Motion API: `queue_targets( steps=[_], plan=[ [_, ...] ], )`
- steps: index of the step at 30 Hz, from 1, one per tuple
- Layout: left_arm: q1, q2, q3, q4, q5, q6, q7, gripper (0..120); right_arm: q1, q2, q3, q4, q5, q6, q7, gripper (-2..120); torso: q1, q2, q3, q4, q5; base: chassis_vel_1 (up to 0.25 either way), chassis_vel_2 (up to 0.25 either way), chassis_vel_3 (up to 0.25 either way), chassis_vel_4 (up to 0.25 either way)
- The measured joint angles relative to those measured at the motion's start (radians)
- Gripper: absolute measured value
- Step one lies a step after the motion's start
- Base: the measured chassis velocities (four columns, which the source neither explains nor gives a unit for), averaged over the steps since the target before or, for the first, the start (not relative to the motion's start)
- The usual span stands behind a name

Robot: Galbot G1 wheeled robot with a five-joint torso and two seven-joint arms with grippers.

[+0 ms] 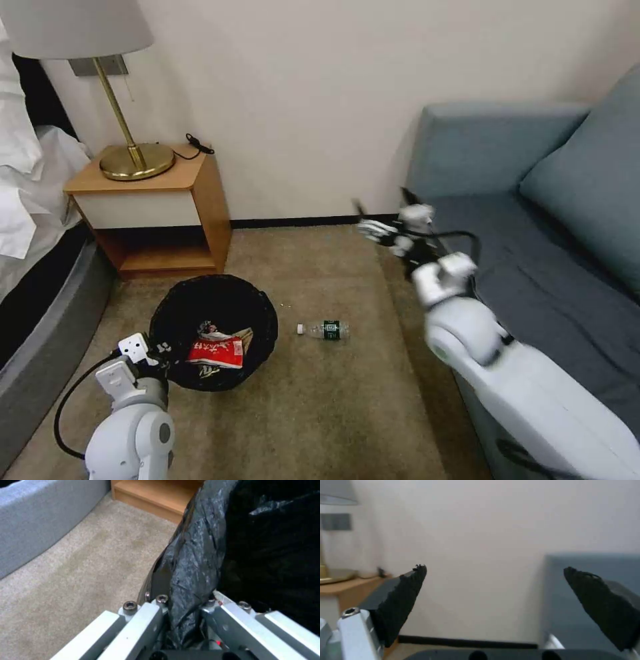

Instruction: Pick up the trash bin, then pick up the garbage on the floor and place it into the trash bin.

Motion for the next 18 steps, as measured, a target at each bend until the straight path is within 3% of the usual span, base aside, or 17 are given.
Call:
queue_targets(
  steps=[4, 8, 18],
  plan=[
    [0.002, 0.0, -0.001, -0.005, 0.005, -0.001, 0.0, 2, -0.183, 0.084, 0.051, 0.058, -0.071, 0.019, -0.003, 100, 0.0, 0.0, 0.0, -0.0003, 0.0, 0.0, 0.0, 0.0, 0.0],
    [0.007, 0.0, -0.002, -0.013, 0.006, -0.001, 0.0, 2, -0.266, 0.157, 0.03, 0.055, -0.129, 0.059, -0.025, 100, 0.0, 0.0, 0.0, 0.0, -0.0001, 0.0, 0.0, 0.0, 0.0],
    [0.017, 0.0, -0.012, -0.035, 0.005, -0.003, 0.0, 2, -0.285, 0.201, -0.028, 0.022, -0.166, 0.105, -0.058, 100, 0.0, 0.0, 0.0, 0.0003, -0.0001, -0.002, 0.004, 0.006, -0.004]
  ],
)
